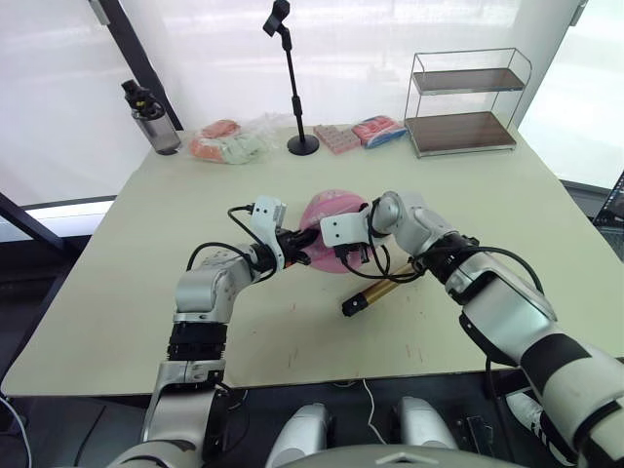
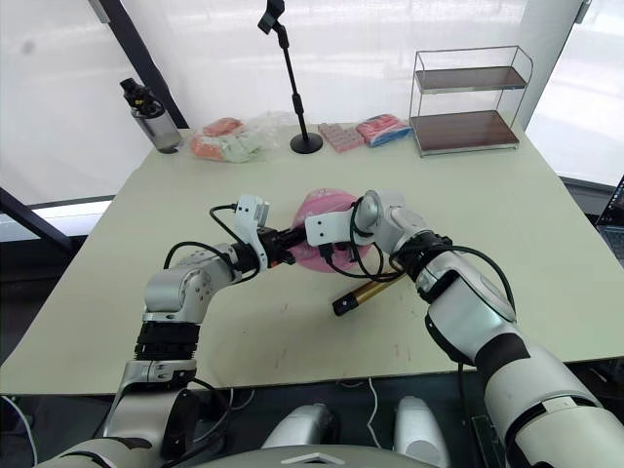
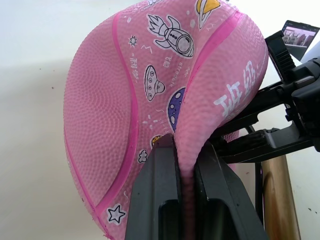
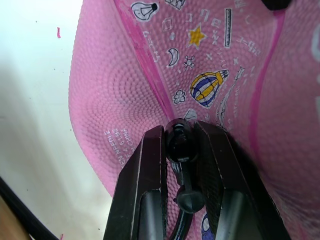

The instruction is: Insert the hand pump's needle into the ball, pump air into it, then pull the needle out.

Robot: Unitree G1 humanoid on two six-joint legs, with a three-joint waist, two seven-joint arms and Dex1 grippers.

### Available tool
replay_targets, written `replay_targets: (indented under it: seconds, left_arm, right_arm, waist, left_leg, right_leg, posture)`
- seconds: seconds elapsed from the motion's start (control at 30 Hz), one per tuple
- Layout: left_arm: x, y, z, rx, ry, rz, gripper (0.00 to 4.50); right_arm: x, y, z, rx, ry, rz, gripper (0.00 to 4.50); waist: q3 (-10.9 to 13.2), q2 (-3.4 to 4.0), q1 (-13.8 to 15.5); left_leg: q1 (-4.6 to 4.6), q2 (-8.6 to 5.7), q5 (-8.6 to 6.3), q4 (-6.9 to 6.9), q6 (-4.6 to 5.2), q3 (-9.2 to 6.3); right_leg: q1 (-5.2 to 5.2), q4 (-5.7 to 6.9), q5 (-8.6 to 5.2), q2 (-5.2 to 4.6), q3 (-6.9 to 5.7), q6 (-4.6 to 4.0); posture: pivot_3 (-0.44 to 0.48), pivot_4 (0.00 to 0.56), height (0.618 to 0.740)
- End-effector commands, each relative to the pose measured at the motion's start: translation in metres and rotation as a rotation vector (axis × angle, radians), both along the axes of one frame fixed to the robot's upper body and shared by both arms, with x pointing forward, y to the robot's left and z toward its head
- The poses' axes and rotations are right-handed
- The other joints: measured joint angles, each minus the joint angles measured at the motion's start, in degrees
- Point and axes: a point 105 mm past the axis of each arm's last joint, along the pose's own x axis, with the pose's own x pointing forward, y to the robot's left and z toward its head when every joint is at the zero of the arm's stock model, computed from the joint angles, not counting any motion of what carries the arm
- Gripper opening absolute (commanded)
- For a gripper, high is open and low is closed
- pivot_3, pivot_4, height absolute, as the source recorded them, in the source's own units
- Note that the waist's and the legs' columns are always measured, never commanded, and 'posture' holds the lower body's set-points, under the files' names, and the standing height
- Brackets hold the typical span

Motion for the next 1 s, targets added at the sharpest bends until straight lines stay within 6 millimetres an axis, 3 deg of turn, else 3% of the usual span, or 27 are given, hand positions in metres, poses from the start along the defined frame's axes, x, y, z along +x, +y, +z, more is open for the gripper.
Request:
replay_targets:
  seconds: [0.03, 0.37, 0.7, 0.9, 1.0]
  left_arm:
    - [-0.026, -0.014, -0.052, 0.011, 0.233, -0.069, 0.00]
    - [-0.024, -0.013, -0.054, 0.020, 0.227, -0.066, 0.00]
    - [-0.019, -0.011, -0.054, 0.036, 0.212, -0.060, 0.00]
    - [-0.018, -0.012, -0.054, 0.042, 0.210, -0.063, 0.00]
    - [-0.017, -0.012, -0.054, 0.043, 0.207, -0.064, 0.00]
  right_arm:
    - [0.010, -0.029, -0.016, -0.030, 0.001, -0.136, 0.33]
    - [0.007, -0.030, 0.029, 0.098, 0.000, -0.141, 0.33]
    - [-0.009, -0.046, 0.049, 0.129, -0.014, -0.153, 0.33]
    - [-0.011, -0.047, 0.050, 0.140, -0.032, -0.164, 0.33]
    - [-0.008, -0.046, 0.051, 0.161, -0.043, -0.178, 1.69]
  waist:
    - [0.0, -0.02, 0.0]
    - [0.9, 0.19, 0.7]
    - [1.6, 0.18, 2.6]
    - [1.8, 0.11, 3.4]
    - [1.9, 0.10, 3.4]
  left_leg:
    - [0.00, 0.00, 0.00, 0.00, 0.00, 0.00]
    - [-0.28, -0.07, 0.02, 0.00, -0.03, -0.20]
    - [-0.93, -0.17, 0.11, 0.01, -0.16, -0.62]
    - [-1.15, -0.23, 0.12, 0.02, -0.18, -0.77]
    - [-1.18, -0.25, 0.12, 0.01, -0.18, -0.81]
  right_leg:
    - [0.00, 0.00, 0.00, 0.00, 0.00, 0.00]
    - [-0.13, -0.06, -0.02, -0.04, -0.13, 0.04]
    - [-0.46, -0.34, 0.00, -0.16, -0.65, 0.06]
    - [-0.56, -0.44, 0.00, -0.22, -0.83, 0.05]
    - [-0.56, -0.48, 0.00, -0.24, -0.89, 0.06]
  posture:
    - [0.000, 0.150, 0.740]
    - [0.000, 0.150, 0.740]
    - [0.000, 0.150, 0.740]
    - [0.000, 0.150, 0.740]
    - [0.000, 0.150, 0.740]
